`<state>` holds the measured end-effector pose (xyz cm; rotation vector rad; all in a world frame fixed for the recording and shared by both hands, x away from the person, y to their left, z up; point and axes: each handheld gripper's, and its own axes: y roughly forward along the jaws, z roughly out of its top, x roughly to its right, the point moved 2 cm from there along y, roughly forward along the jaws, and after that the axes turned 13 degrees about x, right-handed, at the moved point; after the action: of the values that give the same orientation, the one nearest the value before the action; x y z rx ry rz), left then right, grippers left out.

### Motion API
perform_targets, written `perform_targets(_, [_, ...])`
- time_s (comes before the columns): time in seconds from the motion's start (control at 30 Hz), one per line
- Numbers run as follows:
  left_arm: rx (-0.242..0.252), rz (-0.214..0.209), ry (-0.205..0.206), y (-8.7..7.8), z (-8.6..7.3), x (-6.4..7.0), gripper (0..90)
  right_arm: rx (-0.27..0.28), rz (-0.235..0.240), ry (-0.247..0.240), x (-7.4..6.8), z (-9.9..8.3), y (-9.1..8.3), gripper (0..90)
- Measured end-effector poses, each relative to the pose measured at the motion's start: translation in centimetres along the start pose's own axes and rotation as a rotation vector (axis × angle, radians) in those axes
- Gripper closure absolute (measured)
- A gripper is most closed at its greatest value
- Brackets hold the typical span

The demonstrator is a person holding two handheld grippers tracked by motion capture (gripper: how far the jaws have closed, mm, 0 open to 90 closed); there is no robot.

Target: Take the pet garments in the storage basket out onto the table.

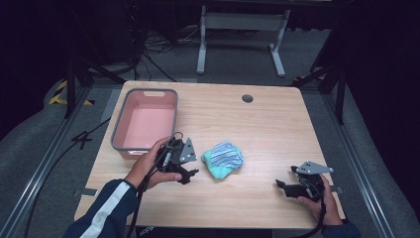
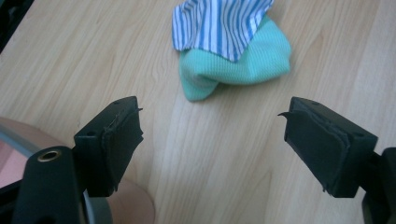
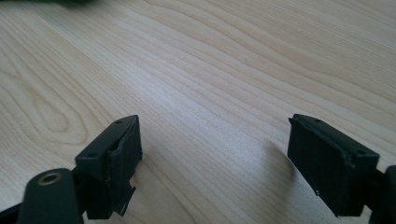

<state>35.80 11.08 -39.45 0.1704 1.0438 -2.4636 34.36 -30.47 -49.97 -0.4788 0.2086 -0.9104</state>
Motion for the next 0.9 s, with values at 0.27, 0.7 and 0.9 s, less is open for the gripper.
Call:
perform_targets(0.27, [-0.029, -0.003, -0.016, -1.0, -2.8, 0.6, 20.1, 0.000, 0.000, -0.001, 0.0, 0.0, 0.0, 18.2])
perform_targets(0.7, [-0.090, 0.013, -0.062, -2.6, -7.4, 1.0, 18.0, 0.000, 0.000, 0.000, 0.0, 0.0, 0.0, 18.1])
perform_targets(0.9, [-0.126, -0.010, -0.072, -2.8, -9.3, 1.3, 18.9, -0.001, -0.001, 0.002, 0.0, 0.0, 0.0, 17.8])
